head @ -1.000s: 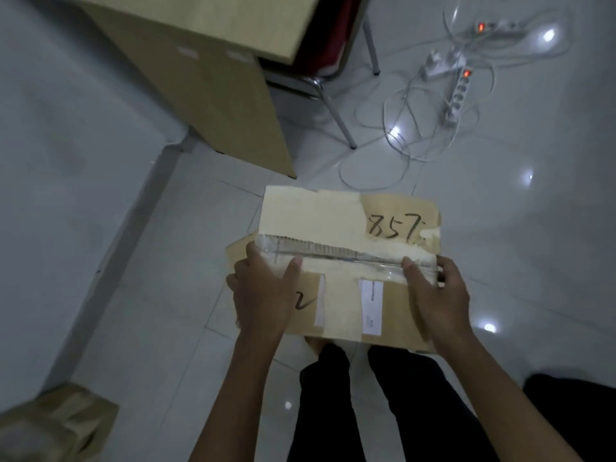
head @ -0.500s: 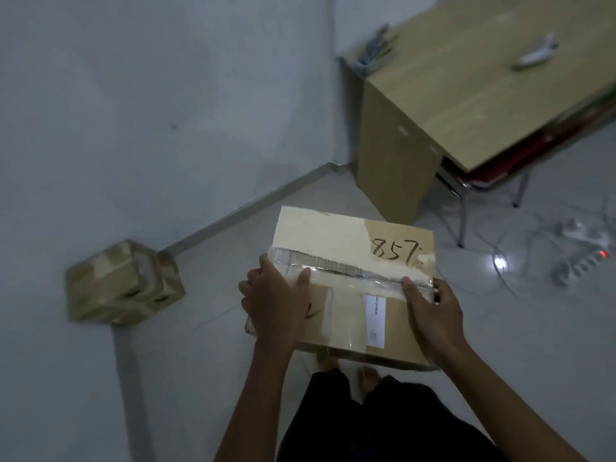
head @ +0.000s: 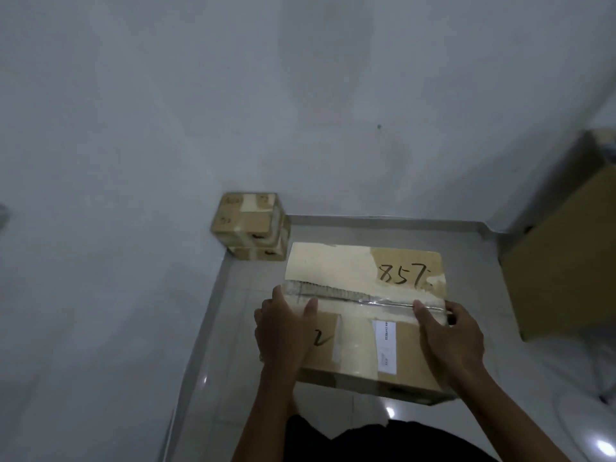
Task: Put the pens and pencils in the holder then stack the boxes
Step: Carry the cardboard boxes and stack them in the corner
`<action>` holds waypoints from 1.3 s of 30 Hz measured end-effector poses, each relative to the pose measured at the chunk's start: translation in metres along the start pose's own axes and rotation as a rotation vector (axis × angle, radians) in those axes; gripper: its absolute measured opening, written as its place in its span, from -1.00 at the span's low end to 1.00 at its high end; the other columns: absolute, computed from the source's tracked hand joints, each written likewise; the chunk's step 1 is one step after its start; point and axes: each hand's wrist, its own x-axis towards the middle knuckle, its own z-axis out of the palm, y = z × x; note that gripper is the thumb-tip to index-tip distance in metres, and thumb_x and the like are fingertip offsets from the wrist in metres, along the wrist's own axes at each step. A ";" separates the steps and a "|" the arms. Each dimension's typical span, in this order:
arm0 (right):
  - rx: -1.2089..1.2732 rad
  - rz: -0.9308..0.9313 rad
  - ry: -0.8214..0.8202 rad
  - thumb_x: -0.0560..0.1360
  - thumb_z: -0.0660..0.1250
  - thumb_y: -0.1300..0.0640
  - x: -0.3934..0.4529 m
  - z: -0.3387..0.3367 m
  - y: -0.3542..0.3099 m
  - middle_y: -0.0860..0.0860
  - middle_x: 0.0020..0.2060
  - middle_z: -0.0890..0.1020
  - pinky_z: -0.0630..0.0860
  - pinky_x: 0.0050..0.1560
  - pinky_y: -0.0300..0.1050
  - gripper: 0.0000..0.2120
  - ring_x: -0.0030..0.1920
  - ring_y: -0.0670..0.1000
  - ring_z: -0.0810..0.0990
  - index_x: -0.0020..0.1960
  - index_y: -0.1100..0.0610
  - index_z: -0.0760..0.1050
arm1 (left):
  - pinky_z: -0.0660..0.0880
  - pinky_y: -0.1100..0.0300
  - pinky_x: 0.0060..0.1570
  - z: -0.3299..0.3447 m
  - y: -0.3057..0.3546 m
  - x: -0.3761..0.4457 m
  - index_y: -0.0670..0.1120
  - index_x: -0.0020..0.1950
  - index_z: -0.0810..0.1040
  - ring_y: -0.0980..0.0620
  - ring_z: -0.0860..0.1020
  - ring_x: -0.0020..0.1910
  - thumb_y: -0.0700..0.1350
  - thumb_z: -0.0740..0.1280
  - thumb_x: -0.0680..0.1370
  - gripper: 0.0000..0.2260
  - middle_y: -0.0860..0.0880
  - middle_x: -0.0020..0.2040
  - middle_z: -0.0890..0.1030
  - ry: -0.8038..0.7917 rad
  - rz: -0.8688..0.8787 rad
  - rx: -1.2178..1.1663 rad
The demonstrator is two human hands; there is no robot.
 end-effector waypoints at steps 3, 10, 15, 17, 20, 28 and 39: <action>-0.022 -0.026 -0.003 0.45 0.38 -0.16 -0.009 0.059 -0.031 0.12 0.04 0.64 0.56 0.00 0.08 -0.54 -0.10 0.07 0.58 0.22 0.12 0.50 | 0.48 0.00 0.08 -0.028 -0.042 0.044 -0.05 0.41 0.40 -0.12 0.49 0.19 0.26 0.33 0.48 -0.40 -0.09 0.20 0.58 0.032 -0.009 -0.061; -0.013 -0.016 -0.007 0.42 0.39 -0.21 -0.039 0.181 -0.105 0.05 0.00 0.65 0.58 0.02 0.14 -0.52 -0.07 0.07 0.61 0.20 0.07 0.52 | 0.47 0.04 0.04 -0.100 -0.113 0.156 -0.04 0.40 0.42 -0.10 0.49 0.17 0.23 0.34 0.49 -0.43 -0.08 0.18 0.59 0.078 0.007 -0.050; -0.036 -0.063 -0.026 0.45 0.38 -0.19 -0.042 0.245 -0.150 0.06 0.05 0.63 0.56 0.01 0.05 -0.51 -0.06 0.03 0.57 0.23 0.09 0.50 | 0.51 -0.01 0.05 -0.128 -0.151 0.226 -0.02 0.39 0.44 -0.11 0.51 0.16 0.22 0.37 0.48 -0.44 -0.08 0.19 0.60 0.066 -0.015 -0.075; -0.055 -0.076 -0.019 0.44 0.37 -0.20 -0.035 0.263 -0.165 0.08 0.09 0.63 0.56 0.01 0.05 -0.51 -0.06 0.03 0.57 0.24 0.09 0.50 | 0.51 0.00 0.03 -0.132 -0.156 0.250 0.00 0.38 0.45 -0.09 0.51 0.16 0.23 0.37 0.48 -0.45 -0.06 0.18 0.59 0.062 -0.037 -0.119; -0.095 -0.087 -0.032 0.46 0.37 -0.19 -0.014 0.286 -0.193 0.09 0.11 0.62 0.54 0.03 0.06 -0.51 -0.05 0.05 0.56 0.25 0.10 0.50 | 0.50 0.01 0.04 -0.132 -0.155 0.288 0.02 0.35 0.45 -0.08 0.48 0.18 0.21 0.36 0.48 -0.49 -0.06 0.18 0.58 0.059 -0.059 -0.169; -0.149 -0.156 -0.048 0.45 0.36 -0.22 0.077 0.356 -0.272 0.12 0.10 0.63 0.54 0.09 0.17 -0.49 0.04 0.15 0.60 0.24 0.10 0.52 | 0.55 -0.04 0.06 -0.124 -0.141 0.403 -0.02 0.32 0.44 -0.10 0.48 0.15 0.31 0.26 0.45 -0.43 -0.06 0.14 0.59 0.049 -0.092 -0.171; -0.201 -0.059 -0.224 0.47 0.40 -0.08 0.193 0.468 -0.333 0.09 0.15 0.58 0.47 0.14 0.08 -0.49 0.12 0.18 0.56 0.34 0.10 0.43 | 0.57 -0.02 0.05 -0.101 -0.139 0.573 -0.04 0.41 0.36 -0.13 0.55 0.16 0.45 0.33 0.28 -0.15 -0.04 0.21 0.59 -0.135 -0.120 -0.108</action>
